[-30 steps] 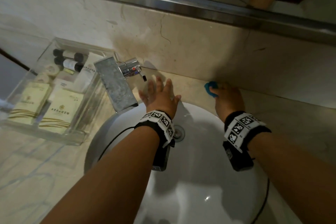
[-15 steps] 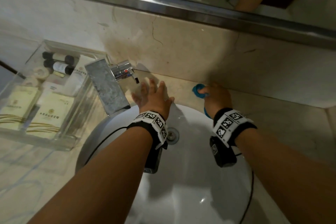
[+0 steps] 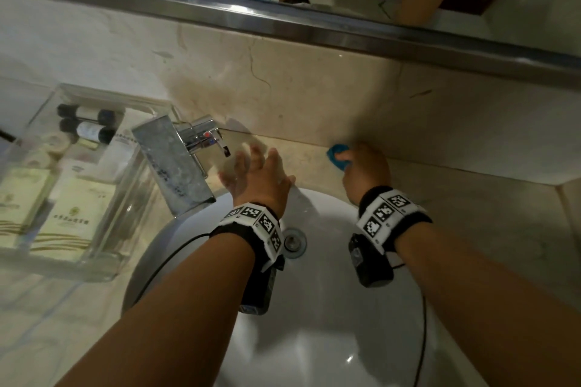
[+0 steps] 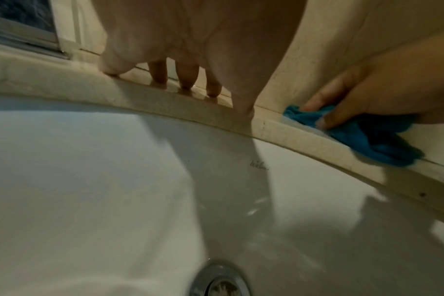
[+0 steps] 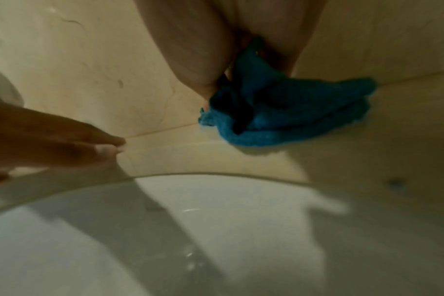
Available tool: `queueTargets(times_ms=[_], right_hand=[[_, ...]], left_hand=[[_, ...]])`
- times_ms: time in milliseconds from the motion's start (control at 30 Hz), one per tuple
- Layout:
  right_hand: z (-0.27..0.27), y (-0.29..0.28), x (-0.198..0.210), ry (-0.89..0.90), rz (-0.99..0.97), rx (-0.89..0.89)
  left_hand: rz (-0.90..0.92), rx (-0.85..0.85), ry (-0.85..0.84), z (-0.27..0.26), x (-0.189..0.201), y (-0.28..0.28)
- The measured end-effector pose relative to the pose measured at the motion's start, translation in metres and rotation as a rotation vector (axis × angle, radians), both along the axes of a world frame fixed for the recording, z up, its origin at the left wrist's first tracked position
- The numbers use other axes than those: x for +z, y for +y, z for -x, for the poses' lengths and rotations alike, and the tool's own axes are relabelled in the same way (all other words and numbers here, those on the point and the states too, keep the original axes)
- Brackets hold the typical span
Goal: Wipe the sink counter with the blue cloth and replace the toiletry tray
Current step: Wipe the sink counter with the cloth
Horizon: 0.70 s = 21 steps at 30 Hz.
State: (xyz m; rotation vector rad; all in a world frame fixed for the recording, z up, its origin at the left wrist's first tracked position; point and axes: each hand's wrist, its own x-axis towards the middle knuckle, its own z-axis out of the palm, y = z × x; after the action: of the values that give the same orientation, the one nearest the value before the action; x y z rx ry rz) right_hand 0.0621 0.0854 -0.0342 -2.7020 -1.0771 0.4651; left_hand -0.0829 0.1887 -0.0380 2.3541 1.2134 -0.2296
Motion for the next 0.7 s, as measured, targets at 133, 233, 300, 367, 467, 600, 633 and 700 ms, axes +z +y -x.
queueTargets(times_ms=[133,233,300,367,467,600,633,700], right_hand=[[0.028,0.015,-0.004,0.052,-0.177,0.113],[0.026,-0.004,0.000,0.146,-0.151,0.073],[0.014,-0.014,0.006,0.146,-0.132,-0.002],[0.001,-0.013,0.011,0.128,-0.092,-0.067],[0.002,0.008,0.014,0.097,-0.103,-0.062],[0.034,0.012,0.006,0.129,-0.206,0.087],[0.039,0.005,0.004,0.135,-0.209,0.109],[0.038,-0.010,0.003,0.171,-0.194,0.118]], left_hand=[[-0.002,-0.001,0.005,-0.001,0.002,0.001],[0.011,0.002,0.007,-0.001,0.004,0.003],[0.008,0.000,0.012,-0.001,0.005,0.003],[0.008,-0.001,0.014,-0.001,0.005,0.003],[0.010,-0.001,0.008,-0.001,0.004,0.002],[0.001,-0.001,0.014,-0.001,0.003,0.002],[0.005,-0.001,0.026,-0.001,0.004,0.003],[0.016,-0.001,0.036,-0.002,0.005,0.004]])
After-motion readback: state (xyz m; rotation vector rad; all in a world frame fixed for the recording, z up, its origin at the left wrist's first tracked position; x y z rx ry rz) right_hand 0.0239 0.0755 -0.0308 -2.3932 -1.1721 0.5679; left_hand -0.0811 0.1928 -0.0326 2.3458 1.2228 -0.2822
